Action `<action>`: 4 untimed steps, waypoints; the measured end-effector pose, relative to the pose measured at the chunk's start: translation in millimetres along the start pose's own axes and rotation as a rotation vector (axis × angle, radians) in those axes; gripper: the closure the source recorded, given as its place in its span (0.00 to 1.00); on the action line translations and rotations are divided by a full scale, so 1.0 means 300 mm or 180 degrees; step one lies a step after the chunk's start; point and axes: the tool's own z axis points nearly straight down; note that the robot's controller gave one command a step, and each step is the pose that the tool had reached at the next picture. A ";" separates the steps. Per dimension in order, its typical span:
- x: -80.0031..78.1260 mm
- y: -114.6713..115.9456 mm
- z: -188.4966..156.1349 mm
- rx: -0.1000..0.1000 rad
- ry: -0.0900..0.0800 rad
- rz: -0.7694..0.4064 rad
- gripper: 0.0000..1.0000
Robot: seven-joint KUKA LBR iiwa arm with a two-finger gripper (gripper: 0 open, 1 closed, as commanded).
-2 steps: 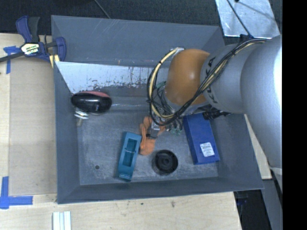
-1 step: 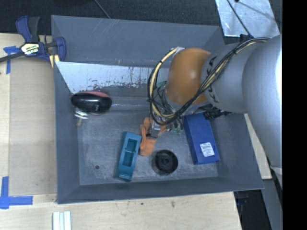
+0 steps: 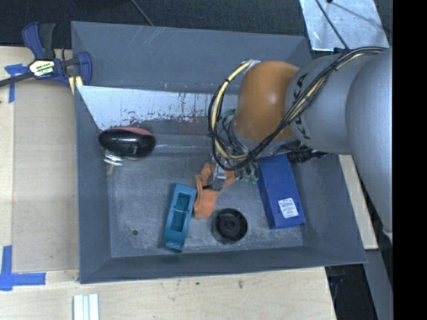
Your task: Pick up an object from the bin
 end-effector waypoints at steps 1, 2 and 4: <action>-0.008 0.001 -0.058 -0.0004 -0.0021 -0.0001 1.00; -0.008 0.000 -0.087 -0.0003 -0.0021 0.0000 1.00; -0.008 -0.001 -0.169 -0.0003 -0.0017 0.0000 1.00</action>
Offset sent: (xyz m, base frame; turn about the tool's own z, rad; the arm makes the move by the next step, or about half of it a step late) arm 0.0001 -0.0001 0.0634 0.0000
